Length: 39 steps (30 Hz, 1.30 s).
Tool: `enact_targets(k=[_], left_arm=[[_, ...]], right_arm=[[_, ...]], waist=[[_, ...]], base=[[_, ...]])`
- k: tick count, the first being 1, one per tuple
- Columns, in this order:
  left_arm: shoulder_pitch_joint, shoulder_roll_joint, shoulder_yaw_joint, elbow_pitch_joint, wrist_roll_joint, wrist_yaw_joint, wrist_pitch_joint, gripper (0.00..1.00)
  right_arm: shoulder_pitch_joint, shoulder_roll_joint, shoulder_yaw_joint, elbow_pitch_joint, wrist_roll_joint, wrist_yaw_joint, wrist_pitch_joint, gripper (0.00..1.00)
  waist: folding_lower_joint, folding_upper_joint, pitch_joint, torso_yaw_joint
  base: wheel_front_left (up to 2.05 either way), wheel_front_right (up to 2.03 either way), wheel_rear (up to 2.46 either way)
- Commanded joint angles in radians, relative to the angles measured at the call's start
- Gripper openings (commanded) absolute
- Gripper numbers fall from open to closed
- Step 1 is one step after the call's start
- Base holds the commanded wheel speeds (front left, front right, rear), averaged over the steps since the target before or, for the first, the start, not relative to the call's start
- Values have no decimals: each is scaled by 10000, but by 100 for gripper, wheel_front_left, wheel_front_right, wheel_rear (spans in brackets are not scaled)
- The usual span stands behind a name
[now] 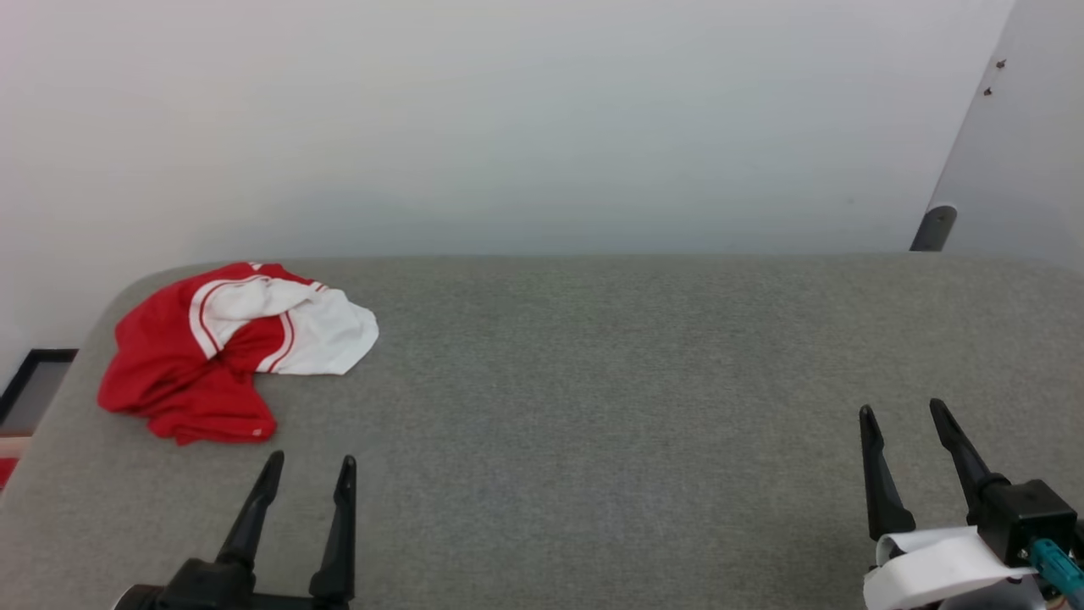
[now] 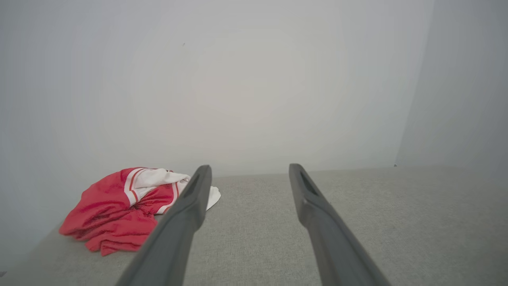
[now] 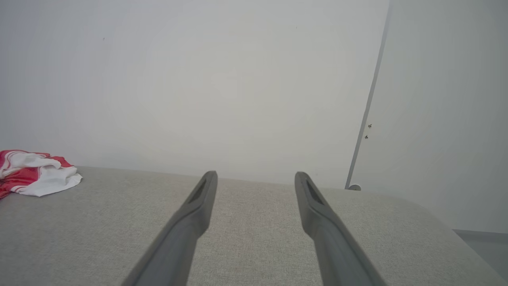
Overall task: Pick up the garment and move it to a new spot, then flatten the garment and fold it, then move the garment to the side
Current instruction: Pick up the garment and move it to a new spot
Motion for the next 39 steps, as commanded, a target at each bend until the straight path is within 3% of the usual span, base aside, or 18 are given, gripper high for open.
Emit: enact_targets(k=[1,6,20,26,32,39], left_arm=[[54,34,35,67,-51,-18,-5,100],[-127,152,346,507,-137,42,-4,100],[-469,944,1175,1320,-473,255,133,100],[-449,886,1350,1173,-774,388,368,100],[-1191,1051,1113,1024,-957,348,1551,100],[-2920,1931,868,886,-2037,65,3544,100]], right_arm=[[164,-13,-15,8,3,36,-38,100],[304,-10,-2,61,122,36,-49,100],[114,-4,1055,558,664,33,-186,100],[-244,-9,1405,824,737,23,-260,100],[-118,-9,1341,950,634,23,-271,100],[-402,-12,1414,297,154,23,184,100]], waist=[[0,0,-41,95],[0,0,-233,791],[0,0,-864,3602],[0,0,-673,3862],[0,0,-614,3899],[0,0,519,3041]], base=[[0,0,0],[0,0,0],[0,0,0],[0,0,0],[0,0,0],[0,0,0]])
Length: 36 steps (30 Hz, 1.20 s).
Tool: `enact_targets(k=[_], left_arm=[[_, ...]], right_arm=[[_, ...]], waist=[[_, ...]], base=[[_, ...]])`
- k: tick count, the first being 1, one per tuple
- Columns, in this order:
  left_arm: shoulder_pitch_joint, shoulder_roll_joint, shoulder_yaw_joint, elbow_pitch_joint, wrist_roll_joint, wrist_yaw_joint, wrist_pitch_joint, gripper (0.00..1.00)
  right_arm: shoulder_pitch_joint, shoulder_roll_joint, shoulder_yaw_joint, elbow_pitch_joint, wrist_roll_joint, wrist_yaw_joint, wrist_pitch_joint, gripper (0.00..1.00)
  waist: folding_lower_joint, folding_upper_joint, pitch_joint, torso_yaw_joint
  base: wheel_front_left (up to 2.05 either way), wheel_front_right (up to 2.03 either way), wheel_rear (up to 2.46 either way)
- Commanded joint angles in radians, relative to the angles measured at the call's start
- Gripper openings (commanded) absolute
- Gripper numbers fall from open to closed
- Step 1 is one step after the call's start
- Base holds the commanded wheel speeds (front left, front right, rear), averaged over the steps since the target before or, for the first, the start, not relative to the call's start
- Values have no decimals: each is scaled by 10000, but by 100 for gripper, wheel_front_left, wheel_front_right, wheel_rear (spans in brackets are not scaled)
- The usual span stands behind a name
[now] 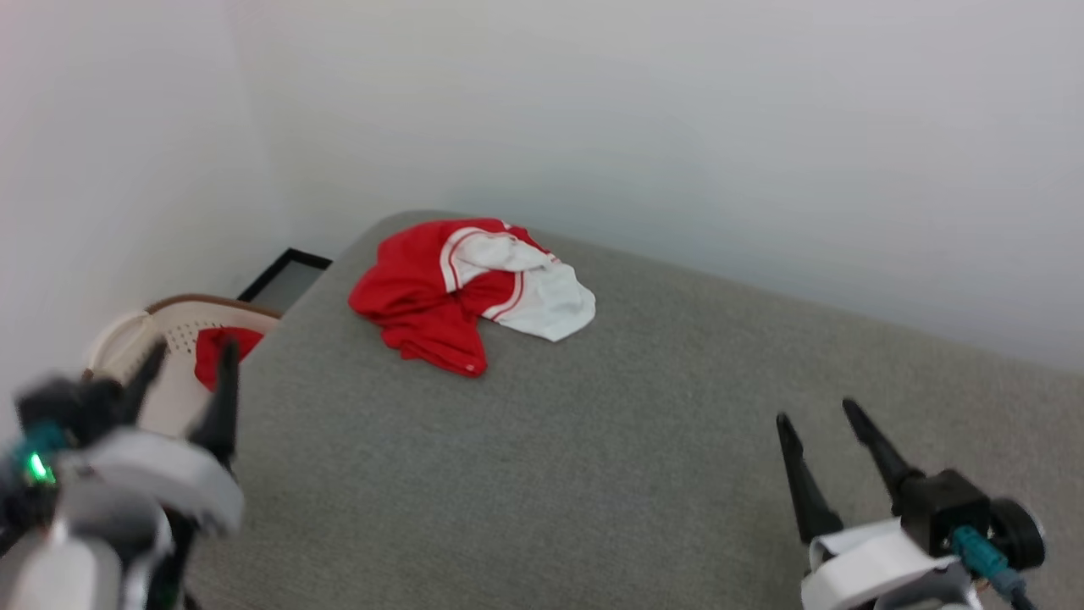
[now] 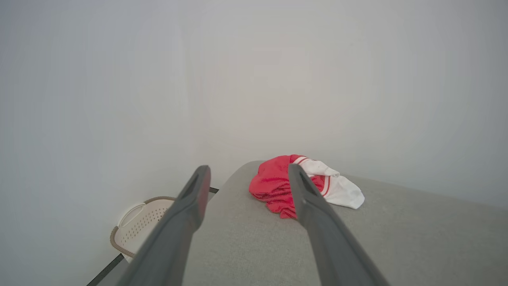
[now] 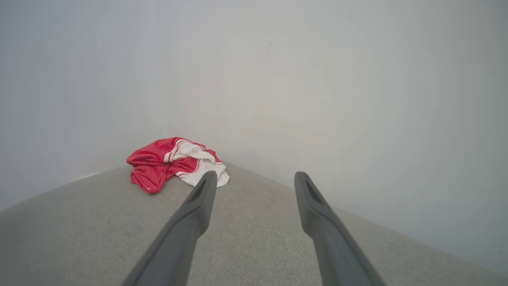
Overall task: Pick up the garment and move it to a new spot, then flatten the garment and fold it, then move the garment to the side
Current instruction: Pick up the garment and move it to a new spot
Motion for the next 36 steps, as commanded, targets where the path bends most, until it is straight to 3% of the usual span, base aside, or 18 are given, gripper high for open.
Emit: enact_targets(k=[1,13,25,31,36], left_arm=[[-509,113,-26,-50,-291,-61,249,100],[-4894,1692,-527,1454,-2531,-135,2981,100],[-7565,2618,-1244,4272,-3357,-138,4973,100],[-8521,2974,-1624,6037,-3165,-44,5887,100],[-9230,2944,-1833,7486,-3191,-5,6377,100]], right_arm=[[-259,-10,-67,-228,-135,5,74,100],[-1669,-153,-96,-2010,-1002,5,705,100],[-2396,-259,154,-2863,-980,5,751,100],[-2539,-292,113,-3290,-939,5,837,100],[-2535,-368,98,-3648,-905,5,955,100]], waist=[[0,-1,1163,-837],[0,-1,4768,-2188],[0,-1,6646,-3129],[0,-1,7274,-3538],[0,-1,7613,-3697]], base=[[0,0,0],[0,0,0],[0,0,0],[0,0,0],[0,0,0]])
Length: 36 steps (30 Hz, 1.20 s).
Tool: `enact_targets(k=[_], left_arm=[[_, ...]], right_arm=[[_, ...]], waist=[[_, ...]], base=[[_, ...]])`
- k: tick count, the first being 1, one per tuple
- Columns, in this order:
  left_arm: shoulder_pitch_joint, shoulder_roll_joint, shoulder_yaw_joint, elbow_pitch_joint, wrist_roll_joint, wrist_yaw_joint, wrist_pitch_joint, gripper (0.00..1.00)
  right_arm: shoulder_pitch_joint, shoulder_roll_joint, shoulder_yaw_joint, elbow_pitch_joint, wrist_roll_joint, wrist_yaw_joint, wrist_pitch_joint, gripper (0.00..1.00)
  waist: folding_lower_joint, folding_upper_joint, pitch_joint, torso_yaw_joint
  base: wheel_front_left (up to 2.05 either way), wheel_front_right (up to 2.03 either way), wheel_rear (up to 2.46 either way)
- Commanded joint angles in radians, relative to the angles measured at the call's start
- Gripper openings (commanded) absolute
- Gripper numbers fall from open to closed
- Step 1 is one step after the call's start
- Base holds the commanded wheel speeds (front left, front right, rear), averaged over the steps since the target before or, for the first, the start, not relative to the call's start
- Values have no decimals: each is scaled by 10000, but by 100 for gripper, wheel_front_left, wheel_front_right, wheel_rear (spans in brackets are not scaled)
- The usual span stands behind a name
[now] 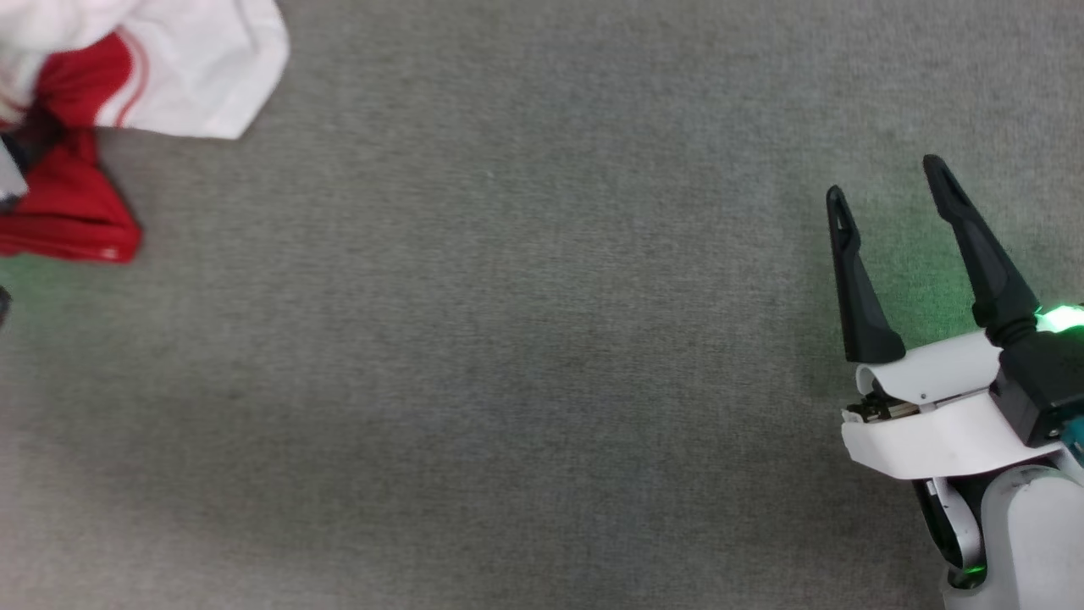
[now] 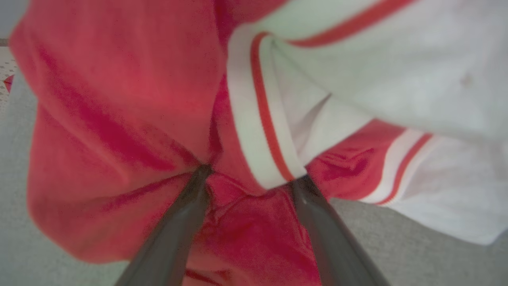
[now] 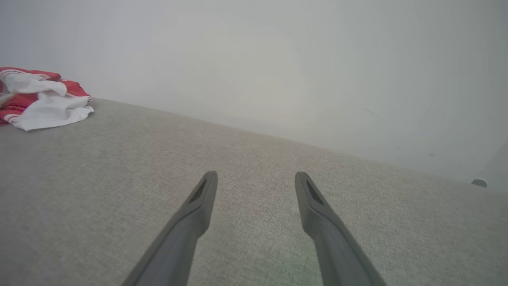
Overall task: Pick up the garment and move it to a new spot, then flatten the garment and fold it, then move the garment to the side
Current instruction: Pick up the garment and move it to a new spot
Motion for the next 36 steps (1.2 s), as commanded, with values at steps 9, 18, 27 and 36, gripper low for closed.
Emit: enact_targets(k=[9,18,27,36], left_arm=[[-574,-744,-649,2192,149,-102,-193,100],[-990,-564,-1442,1976,-145,-174,-998,0],[-1300,333,-2479,888,-433,-139,-2293,0],[-1322,737,-3482,-117,-704,-140,-2920,0]], right_arm=[[-217,-107,104,-557,-79,5,413,100],[30,-81,127,-327,13,5,398,100],[602,127,142,473,272,5,89,100],[1346,306,170,1245,561,5,-183,100]], waist=[[0,-1,856,-573],[0,-1,12,-158],[0,-1,-1815,219],[0,-1,-3793,556]], base=[[0,0,0],[0,0,0],[0,0,0],[0,0,0]])
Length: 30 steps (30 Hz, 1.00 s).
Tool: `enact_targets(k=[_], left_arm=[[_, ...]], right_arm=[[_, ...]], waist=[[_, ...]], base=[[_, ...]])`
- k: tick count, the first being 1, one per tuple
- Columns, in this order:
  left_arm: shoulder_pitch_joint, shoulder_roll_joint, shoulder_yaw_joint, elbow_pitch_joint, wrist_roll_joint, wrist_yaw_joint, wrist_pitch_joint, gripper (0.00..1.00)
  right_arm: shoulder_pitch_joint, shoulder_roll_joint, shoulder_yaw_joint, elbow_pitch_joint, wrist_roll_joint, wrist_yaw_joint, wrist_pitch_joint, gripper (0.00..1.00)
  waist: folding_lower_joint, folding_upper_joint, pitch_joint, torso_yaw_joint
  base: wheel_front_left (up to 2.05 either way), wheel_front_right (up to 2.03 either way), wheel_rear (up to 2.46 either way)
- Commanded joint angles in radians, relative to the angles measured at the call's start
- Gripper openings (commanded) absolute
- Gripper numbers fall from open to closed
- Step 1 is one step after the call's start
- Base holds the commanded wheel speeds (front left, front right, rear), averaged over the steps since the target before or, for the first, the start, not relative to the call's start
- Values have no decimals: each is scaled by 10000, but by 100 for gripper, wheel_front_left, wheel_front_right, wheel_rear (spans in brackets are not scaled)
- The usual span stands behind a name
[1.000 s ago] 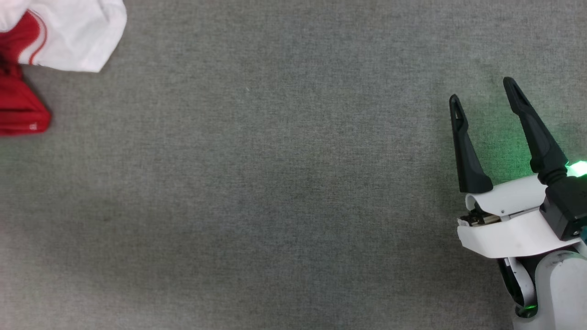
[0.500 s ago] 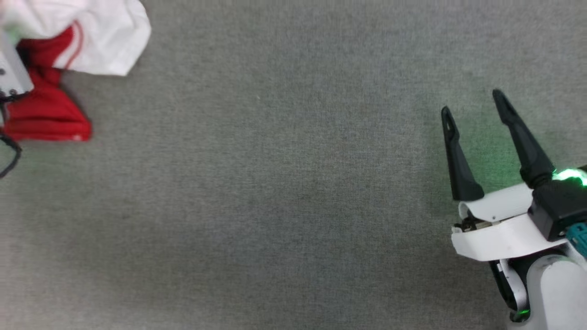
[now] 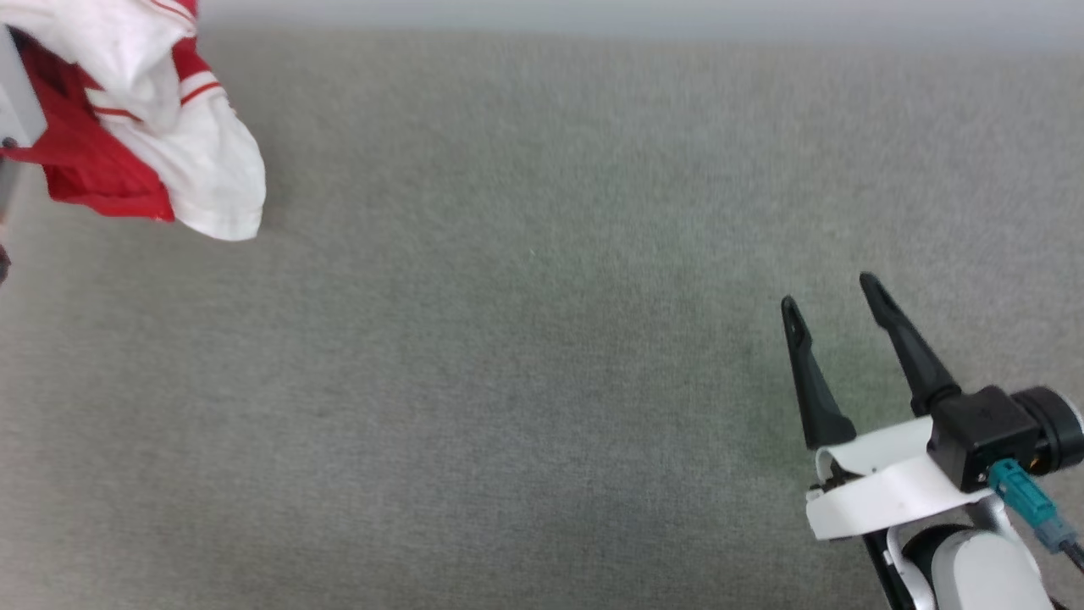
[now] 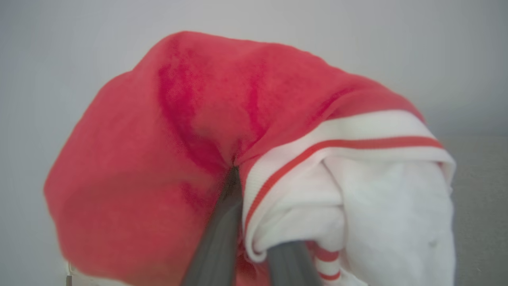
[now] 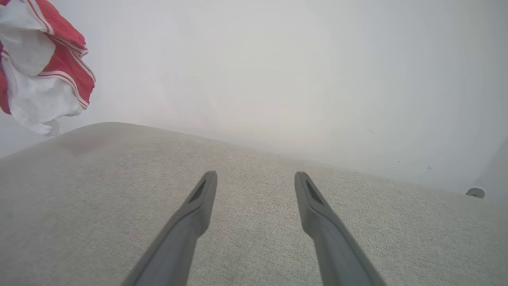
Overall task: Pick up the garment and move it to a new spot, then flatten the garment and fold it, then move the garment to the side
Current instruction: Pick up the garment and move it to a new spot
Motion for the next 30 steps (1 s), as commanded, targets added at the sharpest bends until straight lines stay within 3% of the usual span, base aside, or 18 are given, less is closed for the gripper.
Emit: enact_targets(k=[1,9,14,30], left_arm=[[54,80,-61,-92,-54,-6,-2,0],[384,6,-437,-1133,-214,38,431,0],[859,-11,-521,-2439,-446,362,1066,0],[3248,292,-694,-8103,-1130,2486,3055,0]], right_arm=[[206,33,-2,75,40,5,-61,100],[653,76,-53,423,348,5,-199,100],[813,80,-352,479,450,5,-308,100],[974,74,-2160,352,-162,5,-400,100]], waist=[[0,0,-1336,377],[0,0,-2579,336],[0,0,-2914,-27],[0,0,-2494,-2035]], base=[[0,0,0],[0,0,0],[0,0,0],[0,0,0]])
